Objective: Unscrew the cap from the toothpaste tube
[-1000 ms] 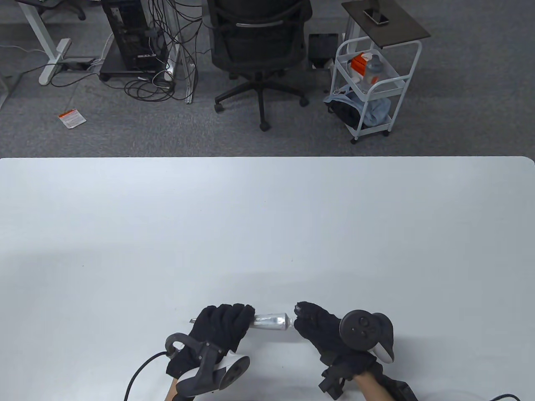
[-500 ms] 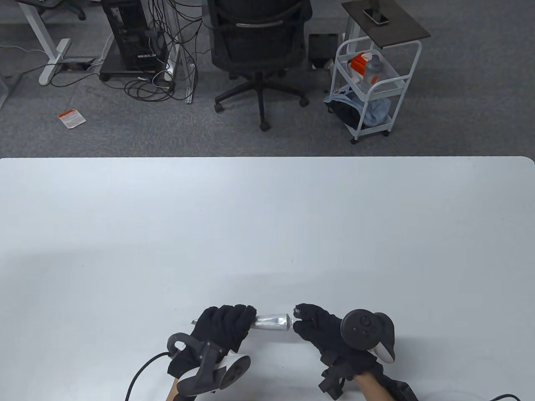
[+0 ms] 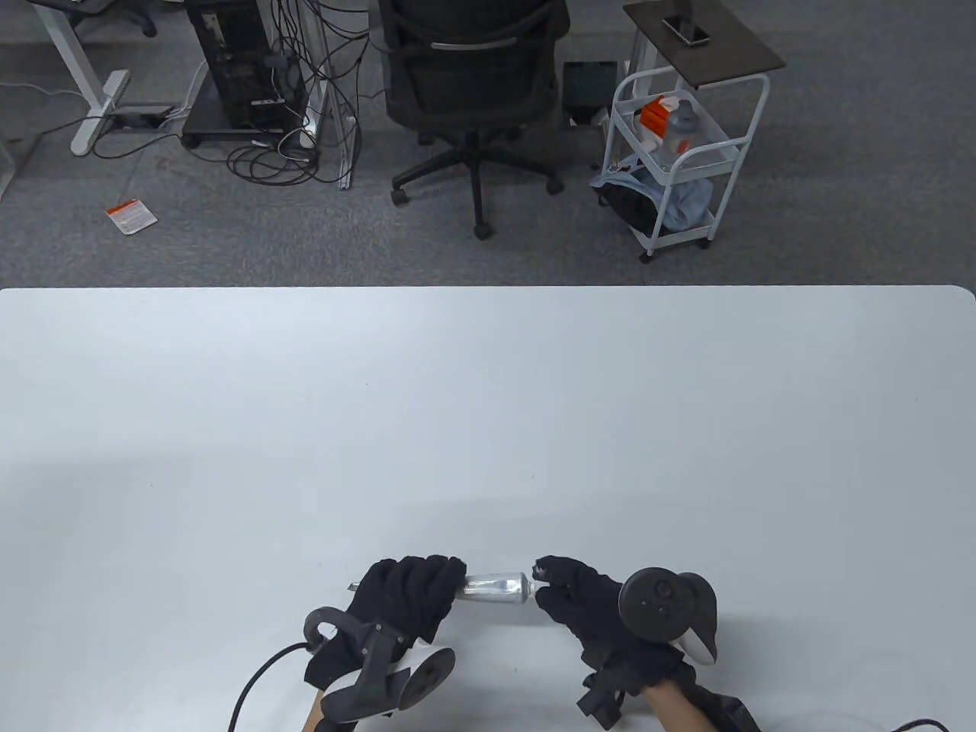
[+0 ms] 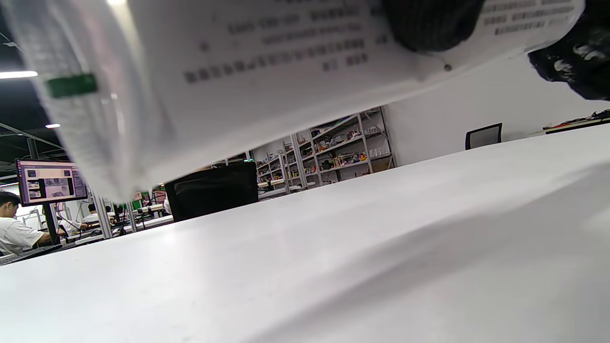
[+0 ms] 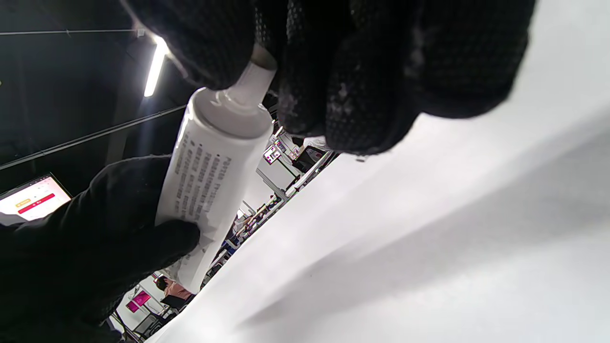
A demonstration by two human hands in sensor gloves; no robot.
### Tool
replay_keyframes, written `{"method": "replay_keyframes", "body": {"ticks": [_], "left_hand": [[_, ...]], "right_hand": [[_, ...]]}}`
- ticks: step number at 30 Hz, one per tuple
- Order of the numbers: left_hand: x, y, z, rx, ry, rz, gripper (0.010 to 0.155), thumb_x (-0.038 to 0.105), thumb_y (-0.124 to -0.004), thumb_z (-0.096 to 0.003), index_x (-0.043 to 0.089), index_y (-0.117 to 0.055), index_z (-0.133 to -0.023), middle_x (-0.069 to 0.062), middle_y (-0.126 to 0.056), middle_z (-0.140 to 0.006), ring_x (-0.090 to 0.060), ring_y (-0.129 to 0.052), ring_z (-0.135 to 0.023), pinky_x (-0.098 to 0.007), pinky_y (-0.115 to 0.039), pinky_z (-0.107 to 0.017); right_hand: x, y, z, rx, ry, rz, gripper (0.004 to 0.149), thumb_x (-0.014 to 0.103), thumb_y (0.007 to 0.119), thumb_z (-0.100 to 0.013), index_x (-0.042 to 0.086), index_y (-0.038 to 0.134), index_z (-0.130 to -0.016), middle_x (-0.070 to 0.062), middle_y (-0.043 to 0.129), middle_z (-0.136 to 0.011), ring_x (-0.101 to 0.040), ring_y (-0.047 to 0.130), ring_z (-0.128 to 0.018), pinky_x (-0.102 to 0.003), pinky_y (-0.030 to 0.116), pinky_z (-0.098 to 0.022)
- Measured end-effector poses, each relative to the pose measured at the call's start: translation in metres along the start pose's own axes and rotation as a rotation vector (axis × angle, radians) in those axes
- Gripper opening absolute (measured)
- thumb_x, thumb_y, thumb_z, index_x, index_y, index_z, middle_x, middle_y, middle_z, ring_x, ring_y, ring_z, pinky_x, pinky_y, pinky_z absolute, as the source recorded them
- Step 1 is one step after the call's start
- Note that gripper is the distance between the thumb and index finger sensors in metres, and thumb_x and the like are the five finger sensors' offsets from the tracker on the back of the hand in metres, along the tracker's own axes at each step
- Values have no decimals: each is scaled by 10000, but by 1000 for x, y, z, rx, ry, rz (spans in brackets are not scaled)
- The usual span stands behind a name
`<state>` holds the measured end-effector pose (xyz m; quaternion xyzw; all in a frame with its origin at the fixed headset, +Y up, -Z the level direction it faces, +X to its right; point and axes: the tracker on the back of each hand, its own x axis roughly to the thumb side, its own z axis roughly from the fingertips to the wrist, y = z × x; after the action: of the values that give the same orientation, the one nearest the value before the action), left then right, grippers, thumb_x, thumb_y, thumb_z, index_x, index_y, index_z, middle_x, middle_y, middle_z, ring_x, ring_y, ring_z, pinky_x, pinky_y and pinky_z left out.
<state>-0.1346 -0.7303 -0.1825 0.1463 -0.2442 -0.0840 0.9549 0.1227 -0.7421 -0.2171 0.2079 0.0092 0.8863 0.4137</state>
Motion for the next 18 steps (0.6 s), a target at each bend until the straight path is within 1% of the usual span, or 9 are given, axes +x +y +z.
{"method": "replay_keyframes", "body": {"ticks": [2,4,8,11,14,16,18], "left_hand": [[0,0,0,3,2,5,490,347,-695,-572,391,-513,-1024,33,-703,-1104,-186,-799,-1033,-467,-768,-734],[0,1,0,8,2,-5,491,347,-696,-571,392,-512,-1025,36,-700,-1107,-186,-797,-1036,-468,-767,-737],[0,1,1,15,5,1,491,347,-695,-572,392,-512,-1025,33,-702,-1105,-187,-798,-1034,-468,-768,-735],[0,1,1,20,2,-9,491,348,-696,-571,393,-513,-1024,37,-699,-1107,-183,-796,-1037,-466,-766,-738],[1,1,1,19,-4,-1,490,347,-695,-573,395,-512,-1025,37,-699,-1107,-185,-796,-1038,-466,-765,-740],[2,0,1,15,-7,-2,491,347,-696,-571,404,-509,-1022,37,-700,-1107,-182,-795,-1039,-467,-765,-740],[2,1,1,14,-7,-6,491,347,-696,-572,403,-509,-1022,39,-699,-1108,-182,-796,-1038,-468,-765,-740]], "right_hand": [[0,0,0,-1,0,0,621,376,739,-531,9,579,-1006,-228,832,-838,-404,909,-653,-523,793,-434],[-2,-2,1,-12,14,2,707,457,666,-539,-29,538,-1036,-265,817,-853,-436,894,-664,-540,782,-437],[-7,-3,2,-9,55,-30,718,493,585,-556,-54,566,-1020,-277,843,-820,-445,909,-628,-541,787,-414],[-8,-3,1,-18,81,-57,618,452,569,-575,-38,673,-939,-239,902,-735,-411,948,-552,-522,807,-367],[-6,-2,1,-14,70,-49,499,381,606,-583,2,720,-887,-192,927,-684,-373,968,-510,-501,820,-343],[-4,-2,1,-11,58,-42,468,353,632,-580,9,722,-884,-184,926,-685,-360,970,-511,-491,825,-344],[-2,-3,0,-17,25,-46,459,309,696,-560,16,690,-912,-184,907,-722,-345,963,-541,-478,826,-361]]}}
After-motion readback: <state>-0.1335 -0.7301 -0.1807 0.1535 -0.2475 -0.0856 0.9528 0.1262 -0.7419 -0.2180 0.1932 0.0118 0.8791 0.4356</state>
